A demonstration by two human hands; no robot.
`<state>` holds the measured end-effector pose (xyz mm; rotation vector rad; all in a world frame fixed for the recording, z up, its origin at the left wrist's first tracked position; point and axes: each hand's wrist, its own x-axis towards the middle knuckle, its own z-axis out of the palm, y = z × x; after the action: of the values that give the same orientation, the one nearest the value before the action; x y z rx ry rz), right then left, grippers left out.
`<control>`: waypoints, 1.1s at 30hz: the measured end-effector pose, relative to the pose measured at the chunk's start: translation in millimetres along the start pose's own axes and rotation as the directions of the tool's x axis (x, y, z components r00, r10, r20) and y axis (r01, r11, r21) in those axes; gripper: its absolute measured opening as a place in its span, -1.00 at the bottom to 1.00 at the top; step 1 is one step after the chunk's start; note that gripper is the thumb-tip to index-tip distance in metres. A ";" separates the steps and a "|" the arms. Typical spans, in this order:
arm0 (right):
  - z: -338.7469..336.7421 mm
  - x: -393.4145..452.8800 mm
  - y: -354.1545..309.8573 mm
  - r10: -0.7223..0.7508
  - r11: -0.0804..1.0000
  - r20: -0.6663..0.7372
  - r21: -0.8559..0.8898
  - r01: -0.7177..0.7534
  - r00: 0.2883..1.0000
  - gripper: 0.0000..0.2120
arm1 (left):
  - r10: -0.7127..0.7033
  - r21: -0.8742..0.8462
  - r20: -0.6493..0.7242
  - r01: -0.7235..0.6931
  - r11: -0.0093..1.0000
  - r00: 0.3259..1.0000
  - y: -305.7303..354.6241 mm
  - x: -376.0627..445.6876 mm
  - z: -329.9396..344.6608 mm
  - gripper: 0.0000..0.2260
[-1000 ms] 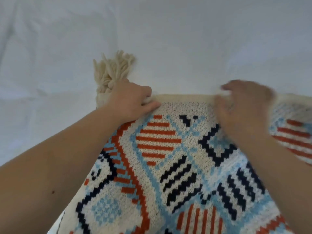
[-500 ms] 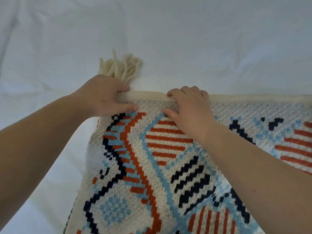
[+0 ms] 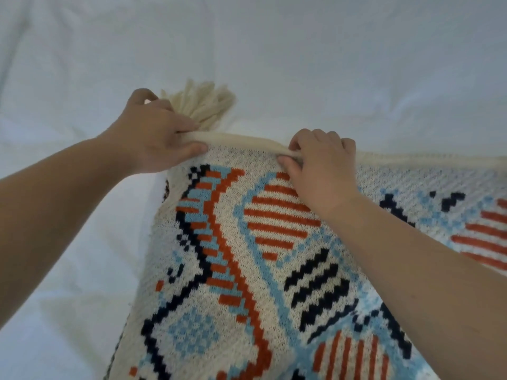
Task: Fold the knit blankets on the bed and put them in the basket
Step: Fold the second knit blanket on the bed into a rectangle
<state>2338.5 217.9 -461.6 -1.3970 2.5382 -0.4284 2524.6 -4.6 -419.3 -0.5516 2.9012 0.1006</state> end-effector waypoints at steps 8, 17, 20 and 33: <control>-5.5 -29.6 -14.0 0.054 0.998 0.058 -0.026 -0.052 0.997 -0.56 | -0.351 0.464 0.173 0.238 0.853 0.920 23.6 30.7 -8.8 -0.54; -46.9 -140.9 72.2 0.371 0.928 0.130 -0.066 -0.365 0.919 -0.42 | -0.097 -0.232 0.010 0.097 0.968 0.995 252.5 -31.6 62.9 -0.37; -64.1 -164.9 119.5 0.475 0.879 0.067 -0.092 -0.469 0.877 -0.41 | 0.065 -0.240 0.031 -0.056 0.969 0.997 304.5 -16.0 69.5 -0.41; -130.8 -190.2 283.7 0.807 0.424 0.126 0.557 -0.714 0.577 -0.77 | 0.361 -0.234 -0.019 -0.356 0.905 0.932 458.5 115.9 16.3 -0.40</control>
<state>2173.7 542.9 -430.4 0.0944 2.4997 -0.9957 2252.0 381.5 -443.4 -0.0372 2.9488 0.5024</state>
